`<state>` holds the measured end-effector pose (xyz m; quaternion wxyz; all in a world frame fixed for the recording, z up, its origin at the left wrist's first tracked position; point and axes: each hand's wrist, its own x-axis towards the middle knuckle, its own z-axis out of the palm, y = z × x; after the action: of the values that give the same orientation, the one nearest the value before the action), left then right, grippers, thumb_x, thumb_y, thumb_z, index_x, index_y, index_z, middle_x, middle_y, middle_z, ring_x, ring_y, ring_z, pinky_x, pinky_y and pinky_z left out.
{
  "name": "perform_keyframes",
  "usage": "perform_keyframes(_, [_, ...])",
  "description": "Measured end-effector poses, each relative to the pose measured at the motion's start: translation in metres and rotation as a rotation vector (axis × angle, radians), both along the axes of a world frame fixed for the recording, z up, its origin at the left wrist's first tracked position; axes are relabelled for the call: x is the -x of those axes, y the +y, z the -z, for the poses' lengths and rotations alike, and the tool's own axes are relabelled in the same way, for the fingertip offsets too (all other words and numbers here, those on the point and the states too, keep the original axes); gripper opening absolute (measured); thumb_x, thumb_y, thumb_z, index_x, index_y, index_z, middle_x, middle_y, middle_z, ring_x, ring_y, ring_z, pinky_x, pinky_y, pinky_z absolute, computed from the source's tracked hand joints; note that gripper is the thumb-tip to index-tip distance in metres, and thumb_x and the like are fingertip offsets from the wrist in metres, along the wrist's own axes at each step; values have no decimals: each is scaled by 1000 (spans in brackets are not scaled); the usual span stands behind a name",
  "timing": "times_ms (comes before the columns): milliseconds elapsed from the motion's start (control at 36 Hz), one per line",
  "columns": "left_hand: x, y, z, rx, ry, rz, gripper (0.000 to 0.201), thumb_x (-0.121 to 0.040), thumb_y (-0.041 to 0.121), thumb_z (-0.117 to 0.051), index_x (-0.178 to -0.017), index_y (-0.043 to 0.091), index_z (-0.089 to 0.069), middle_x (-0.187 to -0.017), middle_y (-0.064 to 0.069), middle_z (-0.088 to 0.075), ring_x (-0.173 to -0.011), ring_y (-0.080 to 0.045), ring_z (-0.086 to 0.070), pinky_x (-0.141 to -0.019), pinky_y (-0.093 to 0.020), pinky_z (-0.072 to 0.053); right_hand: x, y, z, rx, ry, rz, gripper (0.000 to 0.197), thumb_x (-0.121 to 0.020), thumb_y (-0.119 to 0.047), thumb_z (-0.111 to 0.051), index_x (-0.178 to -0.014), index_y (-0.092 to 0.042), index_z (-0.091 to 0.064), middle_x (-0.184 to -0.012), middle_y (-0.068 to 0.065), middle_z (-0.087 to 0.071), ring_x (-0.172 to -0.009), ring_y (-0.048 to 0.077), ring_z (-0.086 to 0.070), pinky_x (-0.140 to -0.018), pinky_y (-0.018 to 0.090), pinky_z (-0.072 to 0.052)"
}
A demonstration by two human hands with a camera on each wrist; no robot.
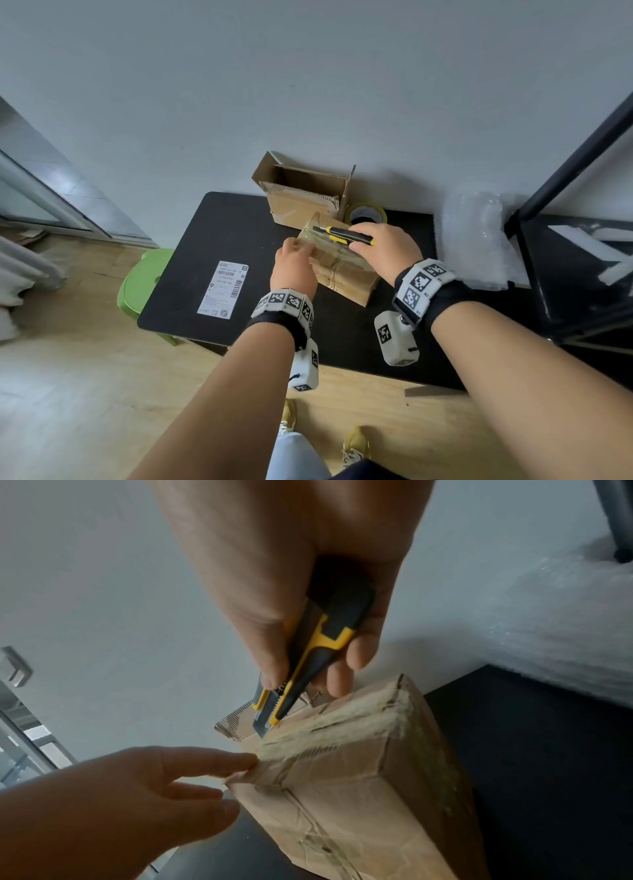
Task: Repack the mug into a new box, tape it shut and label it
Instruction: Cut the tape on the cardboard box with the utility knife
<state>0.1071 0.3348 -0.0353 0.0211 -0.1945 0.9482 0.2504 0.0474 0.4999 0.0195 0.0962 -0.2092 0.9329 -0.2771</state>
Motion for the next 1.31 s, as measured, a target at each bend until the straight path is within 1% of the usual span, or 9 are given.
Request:
perform_keyframes(111, [-3, 1, -4, 68, -2, 43, 51, -85, -4, -48, -129, 22, -51, -144, 4, -30, -130, -19, -31, -88, -32, -47, 5, -9, -3, -37, 11, -20, 26, -94, -33, -58, -119, -32, -66, -102, -4, -69, -89, 19, -62, -75, 36, -53])
perform_keyframes(250, [-7, 5, -6, 110, 47, 96, 43, -86, -4, -47, -124, 15, -54, -135, 4, -43, -125, -17, -36, -84, -30, -44, 9, -16, -5, -74, 23, -34, 25, -94, -33, -57, -118, -32, -66, -102, -4, -69, -89, 19, -62, -75, 37, -54])
perform_keyframes(361, [-11, 6, -4, 88, 6, 114, 55, -82, -7, -45, -132, 17, -47, -140, 5, -38, -131, -15, -33, -83, -28, -45, 9, -18, -4, -114, 19, -44, 23, -95, -32, -55, -114, -32, -67, -98, -3, -69, -87, 20, -62, -75, 39, -55])
perform_keyframes(528, [-12, 5, -5, 122, -98, 164, 68, -85, 0, -48, -147, 22, -31, -150, 8, -24, -138, -13, -27, -98, -32, -45, 12, -23, -8, -214, 31, -51, 19, -95, -31, -53, -107, -28, -68, -95, -3, -68, -84, 21, -63, -73, 37, -56])
perform_keyframes(778, [-12, 8, -12, 143, -171, 168, 68, -86, 2, -44, -149, 21, -26, -151, 6, -23, -139, -18, -26, -107, -34, -35, 5, -15, -14, -335, 28, -11, 16, -92, -25, -52, -93, -27, -67, -82, -3, -65, -73, 21, -61, -65, 32, -53])
perform_keyframes(861, [-11, 11, -16, 170, -176, 180, 66, -87, 2, -43, -148, 19, -28, -151, 4, -24, -138, -19, -26, -109, -34, -31, 2, -2, -17, -380, 19, 8, 15, -90, -26, -53, -92, -27, -69, -80, -2, -65, -71, 21, -62, -67, 32, -54])
perform_keyframes(1056, [-9, 21, -18, 172, -204, 132, 64, -85, 6, -45, -146, 19, -29, -147, 2, -28, -128, -26, -36, -99, -32, -38, -6, 32, -25, -401, -18, 74, 16, -87, -25, -56, -87, -25, -71, -76, -2, -65, -69, 21, -62, -68, 32, -54])
perform_keyframes(1194, [-8, 38, -28, 333, -211, 169, 60, -87, 9, -51, -144, 13, -32, -144, -4, -31, -132, -25, -32, -110, -36, -33, -10, 44, -28, -377, -52, 133, 17, -85, -25, -55, -77, -20, -68, -72, 0, -63, -66, 22, -60, -58, 26, -44])
perform_keyframes(1306, [-6, 57, -30, 303, -191, 310, 46, -85, 3, -48, -128, 19, -50, -132, -2, -42, -125, -24, -40, -92, -36, -45, -13, 49, -27, -363, -61, 146, 17, -87, -25, -56, -75, -21, -67, -72, 0, -63, -67, 22, -60, -60, 27, -44])
